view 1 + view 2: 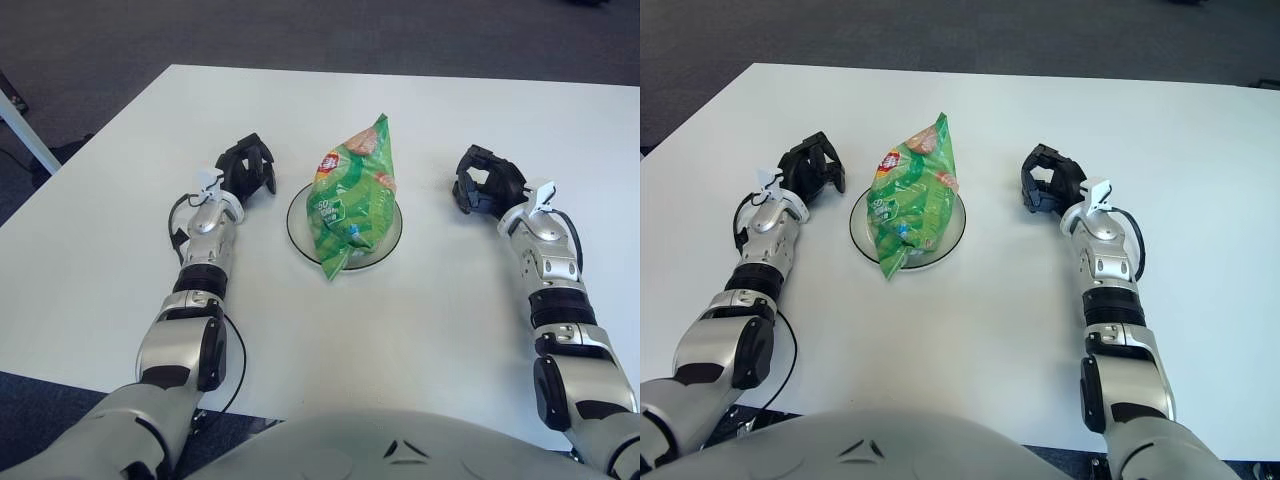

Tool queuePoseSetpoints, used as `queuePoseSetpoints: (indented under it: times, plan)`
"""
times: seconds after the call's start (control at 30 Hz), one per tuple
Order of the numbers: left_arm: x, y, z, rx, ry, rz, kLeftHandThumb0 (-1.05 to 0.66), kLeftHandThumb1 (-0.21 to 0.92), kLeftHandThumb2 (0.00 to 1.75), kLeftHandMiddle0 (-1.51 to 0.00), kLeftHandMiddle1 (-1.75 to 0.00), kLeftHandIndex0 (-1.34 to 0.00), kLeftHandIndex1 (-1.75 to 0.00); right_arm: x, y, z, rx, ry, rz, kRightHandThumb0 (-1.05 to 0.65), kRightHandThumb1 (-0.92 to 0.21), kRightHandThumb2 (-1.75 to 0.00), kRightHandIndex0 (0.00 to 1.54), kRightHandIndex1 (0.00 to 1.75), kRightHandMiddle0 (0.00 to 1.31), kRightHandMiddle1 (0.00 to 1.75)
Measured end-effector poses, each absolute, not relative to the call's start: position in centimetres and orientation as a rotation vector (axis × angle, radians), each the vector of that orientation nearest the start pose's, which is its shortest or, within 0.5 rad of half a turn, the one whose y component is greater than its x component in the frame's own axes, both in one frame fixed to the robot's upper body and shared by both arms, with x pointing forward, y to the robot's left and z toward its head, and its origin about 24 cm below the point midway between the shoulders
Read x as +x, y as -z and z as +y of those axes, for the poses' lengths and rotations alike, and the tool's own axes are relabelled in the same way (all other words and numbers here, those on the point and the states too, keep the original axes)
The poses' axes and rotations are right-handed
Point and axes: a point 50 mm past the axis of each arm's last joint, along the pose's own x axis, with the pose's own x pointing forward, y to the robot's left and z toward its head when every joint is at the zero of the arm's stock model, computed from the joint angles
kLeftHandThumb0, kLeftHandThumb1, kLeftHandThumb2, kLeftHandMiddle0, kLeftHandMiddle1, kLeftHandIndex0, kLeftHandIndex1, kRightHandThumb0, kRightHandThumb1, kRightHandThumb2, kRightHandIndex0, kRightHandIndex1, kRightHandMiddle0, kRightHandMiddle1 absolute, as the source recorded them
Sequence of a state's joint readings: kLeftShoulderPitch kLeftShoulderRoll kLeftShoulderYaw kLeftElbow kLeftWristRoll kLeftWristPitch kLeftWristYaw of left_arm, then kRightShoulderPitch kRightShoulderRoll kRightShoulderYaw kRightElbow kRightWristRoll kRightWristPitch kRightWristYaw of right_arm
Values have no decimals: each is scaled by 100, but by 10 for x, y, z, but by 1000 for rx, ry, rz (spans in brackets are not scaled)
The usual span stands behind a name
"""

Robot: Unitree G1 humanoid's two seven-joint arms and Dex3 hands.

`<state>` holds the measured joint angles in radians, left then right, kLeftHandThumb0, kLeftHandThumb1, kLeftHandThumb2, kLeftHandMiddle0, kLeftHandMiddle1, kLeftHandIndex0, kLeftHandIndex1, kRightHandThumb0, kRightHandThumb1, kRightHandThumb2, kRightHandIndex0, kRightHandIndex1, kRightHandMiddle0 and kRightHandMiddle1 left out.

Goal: Put the snack into the plate.

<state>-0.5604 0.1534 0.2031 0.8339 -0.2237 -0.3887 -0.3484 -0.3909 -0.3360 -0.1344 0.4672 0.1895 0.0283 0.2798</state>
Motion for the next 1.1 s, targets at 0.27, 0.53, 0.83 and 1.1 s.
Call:
queuePoseSetpoints:
  times: [0.27, 0.53, 0.83, 1.1]
  plan:
    - [341, -59, 186, -109, 186, -155, -44, 69, 92, -128, -175, -96, -175, 320, -63, -234, -51, -70, 60, -45, -42, -119, 125, 175, 53, 175]
    - [339, -60, 187, -107, 186, -156, -43, 68, 93, -129, -175, -97, -175, 315, -60, -235, 11, -13, 4, -45, -42, -119, 128, 175, 53, 175]
    - [339, -60, 188, -107, 174, -154, -44, 66, 94, -130, -175, -99, -175, 313, -59, -240, 59, 68, -57, -45, -42, -120, 129, 175, 54, 175]
    - [341, -59, 193, -76, 153, -156, -44, 65, 95, -130, -175, -102, -175, 313, -61, -245, 130, 142, -135, -45, -41, -121, 130, 175, 54, 175]
